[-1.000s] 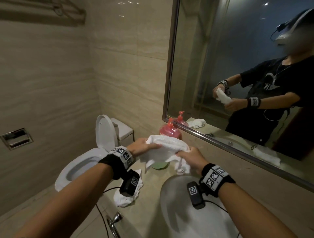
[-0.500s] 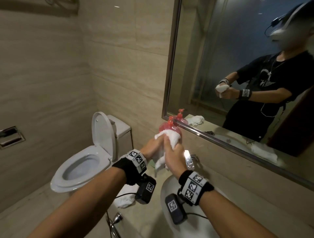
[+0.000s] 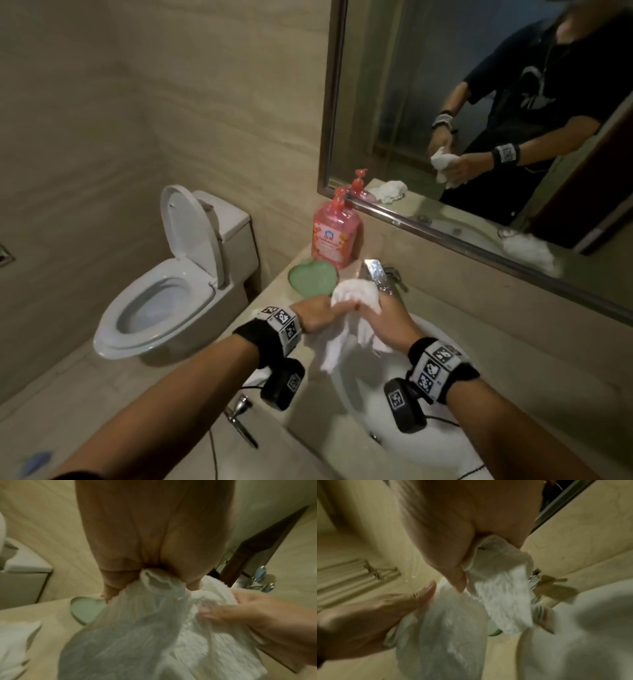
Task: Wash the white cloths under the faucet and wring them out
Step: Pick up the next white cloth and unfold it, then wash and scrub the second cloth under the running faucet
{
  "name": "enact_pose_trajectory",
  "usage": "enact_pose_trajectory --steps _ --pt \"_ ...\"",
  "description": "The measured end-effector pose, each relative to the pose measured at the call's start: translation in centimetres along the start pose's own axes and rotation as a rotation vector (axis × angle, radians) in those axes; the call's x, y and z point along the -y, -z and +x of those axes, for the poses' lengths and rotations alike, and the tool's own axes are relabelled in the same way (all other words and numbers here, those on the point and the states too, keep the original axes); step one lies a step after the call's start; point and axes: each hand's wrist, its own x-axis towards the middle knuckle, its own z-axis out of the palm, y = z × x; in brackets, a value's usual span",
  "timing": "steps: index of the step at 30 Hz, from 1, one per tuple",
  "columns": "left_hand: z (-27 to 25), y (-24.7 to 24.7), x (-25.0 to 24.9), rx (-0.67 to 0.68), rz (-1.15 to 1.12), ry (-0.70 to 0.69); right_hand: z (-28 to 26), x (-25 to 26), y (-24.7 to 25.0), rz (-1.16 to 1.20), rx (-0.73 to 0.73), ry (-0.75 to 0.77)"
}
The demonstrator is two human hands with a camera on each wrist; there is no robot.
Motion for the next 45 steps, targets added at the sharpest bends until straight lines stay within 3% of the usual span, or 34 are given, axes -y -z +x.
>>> enact_pose_trajectory --steps 2,5,8,12,15,18,23,31,35,37,41,45 --pt "1.9 -0.9 1.6 0.007 0.118 0.016 -0.9 -2.4 1.1 -0.126 0.098 0.021" --pt "4.7 -2.8 2.9 0.005 0.045 0.029 -1.6 -5.4 3.1 -0.267 0.237 -0.107" --pt "7.7 -4.9 3.0 -0.005 -0.067 0.047 -0.5 -8.2 5.8 -0.365 0.253 -0.204" --pt "11.3 -7.5 2.2 0.109 -0.028 0.001 2.6 -11.0 8.6 -0.482 0.306 -0.256" --pt "14.0 -8.8 1.6 0.101 -0.018 -0.009 5.8 -12.5 8.9 -0.321 0.275 -0.271" --pt "16.5 -9.2 1.3 0.095 0.027 0.064 9.6 -13.3 8.2 -0.135 0.216 -0.292" --pt "19.3 -10.0 2.4 0.113 0.011 0.153 13.5 -13.8 6.4 0.004 0.240 -0.297" --pt "21.7 -11.5 1.6 0.077 -0.061 0.195 14.2 -16.4 5.9 0.080 0.149 -0.295" --pt "22.5 -12.3 0.7 0.099 -0.280 0.245 14.5 -17.0 6.8 0.075 0.135 -0.301" --pt "22.9 -12.4 0.9 0.056 -0.272 0.247 14.4 -17.6 7.2 0.028 0.134 -0.293" --pt "22.3 -11.1 2.5 0.023 -0.318 0.184 13.0 -19.3 6.7 -0.126 0.282 -0.256" --pt "20.9 -9.2 5.1 -0.079 -0.269 0.233 12.6 -19.4 4.5 -0.021 0.398 -0.246"
